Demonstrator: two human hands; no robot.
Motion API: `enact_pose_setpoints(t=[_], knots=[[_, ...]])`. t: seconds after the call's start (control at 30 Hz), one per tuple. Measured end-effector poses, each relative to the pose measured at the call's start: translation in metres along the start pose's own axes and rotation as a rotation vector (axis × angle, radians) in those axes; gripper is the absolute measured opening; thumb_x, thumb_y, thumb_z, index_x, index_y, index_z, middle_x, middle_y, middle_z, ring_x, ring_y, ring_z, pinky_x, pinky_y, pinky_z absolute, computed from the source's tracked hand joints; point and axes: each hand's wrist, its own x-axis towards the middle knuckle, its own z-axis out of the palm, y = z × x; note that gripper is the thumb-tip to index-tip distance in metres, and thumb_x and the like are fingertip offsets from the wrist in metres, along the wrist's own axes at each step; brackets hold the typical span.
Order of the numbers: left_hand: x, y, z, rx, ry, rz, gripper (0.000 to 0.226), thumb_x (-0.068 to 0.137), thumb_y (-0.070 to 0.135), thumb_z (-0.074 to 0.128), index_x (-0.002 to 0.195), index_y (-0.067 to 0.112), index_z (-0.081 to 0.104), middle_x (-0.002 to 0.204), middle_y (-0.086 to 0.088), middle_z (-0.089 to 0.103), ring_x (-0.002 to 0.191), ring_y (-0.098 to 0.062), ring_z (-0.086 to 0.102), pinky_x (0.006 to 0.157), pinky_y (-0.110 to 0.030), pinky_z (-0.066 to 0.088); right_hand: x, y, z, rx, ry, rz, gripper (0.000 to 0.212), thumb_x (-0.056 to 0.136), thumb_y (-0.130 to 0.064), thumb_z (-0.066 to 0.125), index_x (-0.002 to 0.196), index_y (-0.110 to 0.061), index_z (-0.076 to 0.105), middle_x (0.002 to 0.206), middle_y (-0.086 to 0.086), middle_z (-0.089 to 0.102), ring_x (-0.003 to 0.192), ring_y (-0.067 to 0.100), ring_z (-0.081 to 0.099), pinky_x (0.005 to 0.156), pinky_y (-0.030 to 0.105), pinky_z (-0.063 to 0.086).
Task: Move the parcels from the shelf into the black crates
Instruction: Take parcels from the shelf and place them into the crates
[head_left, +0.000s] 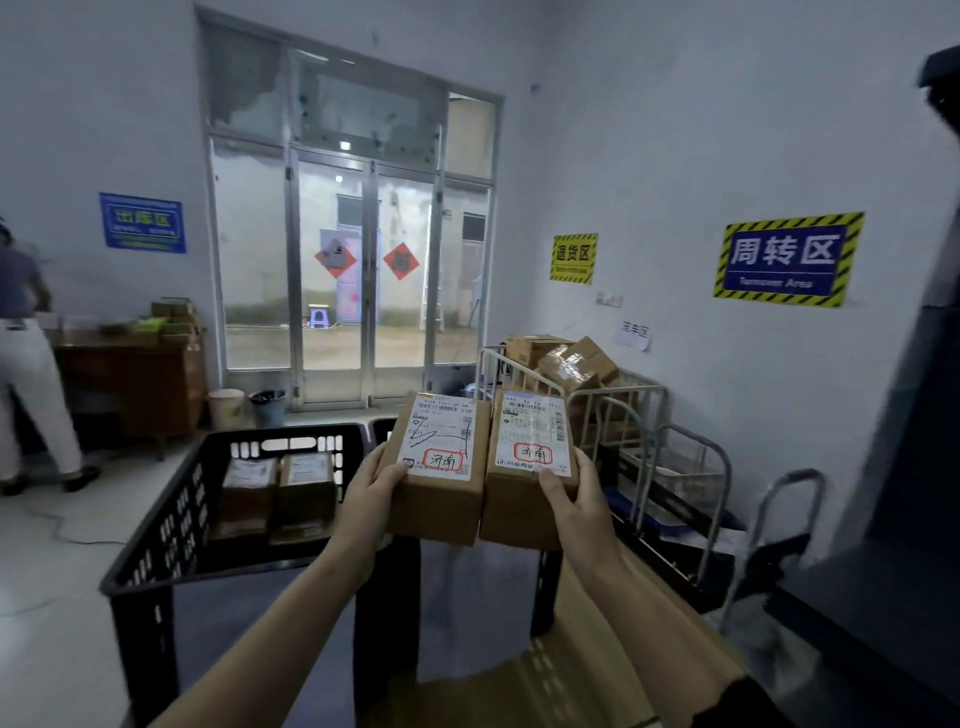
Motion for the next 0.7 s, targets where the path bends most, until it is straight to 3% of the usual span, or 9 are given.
enact_pose_setpoints(t=[0.1,0.23,0.33,0.43,0.57,0.7], knots=[[0.021,0.004,-0.031,0.031,0.017,0.006,0.046,0.091,0.027,0.051,0.136,0.025,0.042,0.126,-0.007,0.054,0.11,-0.024,0.054,0.092,-0.045,0.048,0.017,0.0,0.035,0.01,-0.033,0.004,0.037,0.093,-0.031,0.052,0.128,-0.032,0.04,0.122,-0.005,0.057,0.117,0.017,0.054,0.1,0.046,0.046],[0.046,0.009,-0.052,0.05,0.013,0.031,0.047,0.093,0.024,0.049,0.139,0.022,0.039,0.126,-0.006,0.052,0.11,-0.023,0.052,0.097,-0.043,0.045,0.039,-0.002,0.063,0.009,-0.063,-0.012,0.042,0.094,-0.028,0.05,0.134,-0.026,0.037,0.119,-0.007,0.053,0.119,0.016,0.05,0.105,0.044,0.042],[0.065,0.009,-0.056,0.064,-0.002,0.039,0.045,0.094,0.025,0.048,0.138,0.022,0.037,0.12,-0.005,0.049,0.104,-0.021,0.05,0.089,-0.041,0.043,0.058,0.0,0.072,0.017,-0.087,-0.004,0.037,0.095,-0.027,0.049,0.13,-0.028,0.039,0.112,-0.011,0.054,0.113,0.013,0.053,0.1,0.038,0.045],[0.088,0.002,-0.054,0.081,0.014,0.039,0.047,0.094,0.025,0.048,0.139,0.021,0.037,0.126,-0.006,0.049,0.106,-0.022,0.05,0.09,-0.044,0.045,0.079,0.007,0.074,0.043,-0.117,0.01,0.026,0.096,-0.023,0.047,0.117,-0.034,0.038,0.103,-0.018,0.054,0.099,0.004,0.055,0.09,0.031,0.049],[0.119,-0.011,-0.039,0.082,0.008,0.029,0.049,0.093,0.024,0.05,0.14,0.022,0.034,0.128,-0.005,0.049,0.108,-0.02,0.049,0.089,-0.039,0.046,0.113,0.025,0.069,0.062,-0.116,0.014,0.025,0.096,-0.02,0.047,0.117,-0.031,0.039,0.102,-0.015,0.055,0.095,0.004,0.056,0.088,0.03,0.05],[0.153,-0.03,-0.018,0.122,0.007,0.01,0.051,0.094,0.022,0.049,0.141,0.018,0.03,0.124,-0.005,0.048,0.1,-0.014,0.048,0.071,-0.024,0.042,0.157,0.055,0.058,0.067,-0.135,0.038,0.027,0.096,-0.02,0.047,0.12,-0.029,0.039,0.101,-0.015,0.054,0.091,0.001,0.054,0.069,0.017,0.047]])
